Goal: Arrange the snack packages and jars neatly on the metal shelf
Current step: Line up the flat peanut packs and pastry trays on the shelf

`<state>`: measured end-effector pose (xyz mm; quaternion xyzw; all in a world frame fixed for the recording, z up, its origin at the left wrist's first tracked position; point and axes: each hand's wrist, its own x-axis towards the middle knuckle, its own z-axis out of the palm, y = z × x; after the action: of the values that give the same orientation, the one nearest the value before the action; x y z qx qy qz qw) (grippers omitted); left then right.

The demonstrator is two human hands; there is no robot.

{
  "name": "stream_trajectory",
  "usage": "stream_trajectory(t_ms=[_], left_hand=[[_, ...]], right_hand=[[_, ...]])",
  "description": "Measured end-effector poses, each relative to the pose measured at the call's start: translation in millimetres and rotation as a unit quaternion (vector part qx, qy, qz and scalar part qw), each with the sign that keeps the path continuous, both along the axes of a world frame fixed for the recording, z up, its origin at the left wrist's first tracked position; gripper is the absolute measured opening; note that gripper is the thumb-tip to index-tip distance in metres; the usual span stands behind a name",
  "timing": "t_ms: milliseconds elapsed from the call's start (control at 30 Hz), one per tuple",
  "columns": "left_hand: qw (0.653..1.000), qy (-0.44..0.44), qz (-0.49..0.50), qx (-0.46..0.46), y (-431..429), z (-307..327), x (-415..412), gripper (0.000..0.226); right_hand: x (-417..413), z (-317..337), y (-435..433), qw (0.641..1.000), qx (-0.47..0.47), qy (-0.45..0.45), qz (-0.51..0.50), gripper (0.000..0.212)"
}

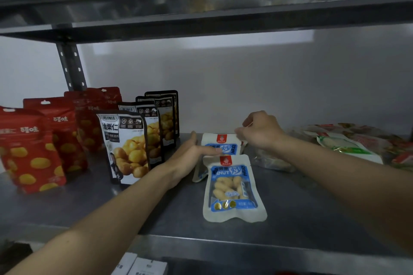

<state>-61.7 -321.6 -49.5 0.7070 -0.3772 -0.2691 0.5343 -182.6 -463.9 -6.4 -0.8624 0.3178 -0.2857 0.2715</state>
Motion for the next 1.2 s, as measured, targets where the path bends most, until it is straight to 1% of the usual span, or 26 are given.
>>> stream_trajectory(t_ms=[67,100,133,167,200,233,267,333,433,533,600,667,800,900,1000,1067,1200], left_hand=[[1.0,0.026,0.011,-0.008,2.8,-1.0,-1.8,0.125],[0.999,0.036,0.008,-0.01,4.6,-1.4,-3.9,0.131],[0.999,0.045,0.001,-0.012,6.2,-2.0,-5.8,0.132],[0.999,0.041,-0.008,-0.013,7.6,-2.9,-7.3,0.123],[0.999,0.031,-0.019,-0.015,9.2,-2.4,-10.9,0.108],[0.999,0.019,-0.025,-0.016,10.5,-2.2,-14.4,0.093],[0.999,0.012,-0.031,-0.017,11.1,-2.3,-17.7,0.084],[0.999,0.005,-0.038,-0.015,12.4,-2.8,-25.3,0.073],[0.999,0.001,-0.037,-0.02,13.7,-6.0,-30.1,0.062],[0.999,-0.006,-0.048,-0.024,15.0,-6.3,-30.6,0.063],[0.998,-0.007,-0.054,-0.026,15.9,-6.6,-30.4,0.064],[0.998,-0.01,-0.056,-0.028,17.4,-5.5,-32.1,0.058],[0.998,-0.011,-0.056,-0.029,19.5,-2.7,-36.3,0.047],[0.998,-0.02,-0.058,-0.026,19.7,-4.5,-33.3,0.048],[0.997,-0.025,-0.062,-0.023,18.6,-6.6,-29.4,0.055],[0.997,-0.028,-0.067,-0.021,18.2,-7.4,-28.5,0.057],[0.997,-0.033,-0.069,-0.023,18.8,-8.7,-28.3,0.054]], right_hand=[[-12.1,-0.9,13.0,0.999,-0.048,0.002,-0.015,0.036],[-17.7,-2.9,19.2,0.998,-0.057,0.014,-0.016,0.036],[-23.3,-5.4,25.5,0.998,-0.056,0.034,-0.015,0.034],[-27.7,-8.5,30.9,0.997,-0.052,0.053,-0.017,0.03],[-31.3,-11.6,35.8,0.997,-0.047,0.066,-0.019,0.028],[-33.6,-14.9,40.2,0.996,-0.042,0.07,-0.021,0.026],[-35.3,-18.4,44.1,0.997,-0.033,0.067,-0.02,0.025],[-37.8,-25.6,51.7,0.998,-0.014,0.058,-0.011,0.025],[-39.5,-34.4,62.7,1.0,0.002,0.029,-0.007,0.033],[-40.1,-39.8,71.0,0.999,0.007,-0.026,-0.026,0.036],[-39.6,-44.7,74.5,0.997,-0.002,-0.051,-0.059,0.032],[-37.2,-50.3,76.6,0.995,0.003,-0.063,-0.082,0.031],[-26.5,-57.7,82.3,0.99,0.047,-0.09,-0.092,0.028],[-15.3,-61.2,84.4,0.986,0.058,-0.104,-0.116,0.029],[-6.2,-65.4,82.9,0.983,0.069,-0.108,-0.129,0.023],[-4.2,-65.5,83.4,0.982,0.074,-0.111,-0.131,0.026],[-3.0,-63.0,86.2,0.981,0.076,-0.127,-0.129,0.032]])
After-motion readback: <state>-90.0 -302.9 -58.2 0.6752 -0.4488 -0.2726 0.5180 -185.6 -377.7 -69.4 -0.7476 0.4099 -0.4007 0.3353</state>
